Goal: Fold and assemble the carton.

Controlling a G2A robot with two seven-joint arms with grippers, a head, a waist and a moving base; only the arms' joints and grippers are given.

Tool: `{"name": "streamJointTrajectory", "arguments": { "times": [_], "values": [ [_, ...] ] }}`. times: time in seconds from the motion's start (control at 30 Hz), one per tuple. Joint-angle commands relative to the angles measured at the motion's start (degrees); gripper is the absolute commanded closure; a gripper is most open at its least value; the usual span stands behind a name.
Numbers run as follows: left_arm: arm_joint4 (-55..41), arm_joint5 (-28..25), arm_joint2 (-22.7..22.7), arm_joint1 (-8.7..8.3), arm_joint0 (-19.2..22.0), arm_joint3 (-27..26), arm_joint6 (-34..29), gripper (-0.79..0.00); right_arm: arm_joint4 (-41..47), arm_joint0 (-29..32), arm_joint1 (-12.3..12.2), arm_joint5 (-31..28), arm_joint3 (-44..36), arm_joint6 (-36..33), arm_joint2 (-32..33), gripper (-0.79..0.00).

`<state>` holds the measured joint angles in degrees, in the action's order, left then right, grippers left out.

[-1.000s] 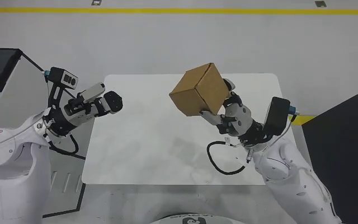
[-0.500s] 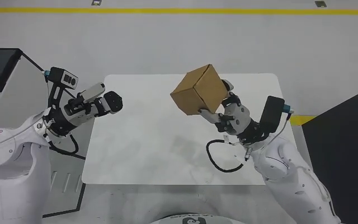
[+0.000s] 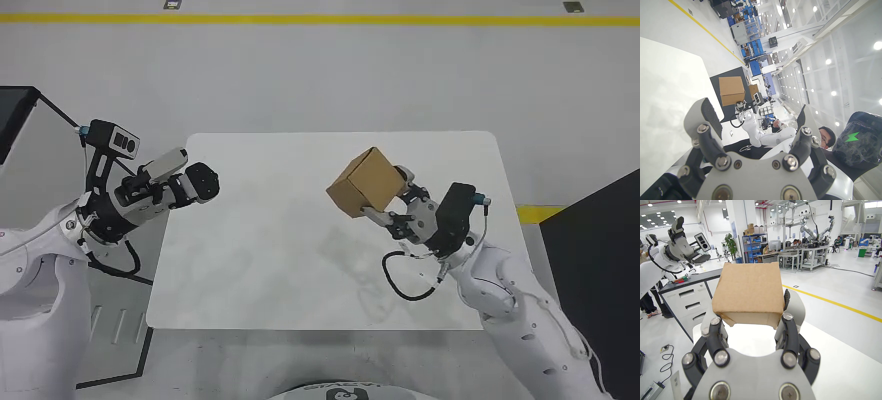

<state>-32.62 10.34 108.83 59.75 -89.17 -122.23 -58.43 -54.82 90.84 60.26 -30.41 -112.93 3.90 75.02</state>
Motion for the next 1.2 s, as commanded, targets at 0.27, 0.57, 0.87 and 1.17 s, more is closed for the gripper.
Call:
{"name": "streamJointTrajectory", "arguments": {
  "times": [0.27,0.57,0.87,1.17],
  "values": [
    [0.00,0.00,0.00,0.00,0.00,0.00,0.00,-0.785,-0.26,-0.03,0.06,0.96,0.85,-1.16,-0.33,0.000],
    [0.00,0.00,0.00,0.00,0.00,0.00,0.00,-0.785,-5.79,-2.22,0.89,7.80,9.58,-5.09,-4.59,0.000],
    [0.00,0.00,0.00,0.00,0.00,0.00,0.00,-0.785,-6.87,-3.09,1.68,9.23,14.55,-4.33,-8.35,0.000],
    [0.00,0.00,0.00,0.00,0.00,0.00,0.00,-0.785,-13.61,-2.14,1.60,11.92,14.72,-2.45,-8.61,0.000]
  ]
}}
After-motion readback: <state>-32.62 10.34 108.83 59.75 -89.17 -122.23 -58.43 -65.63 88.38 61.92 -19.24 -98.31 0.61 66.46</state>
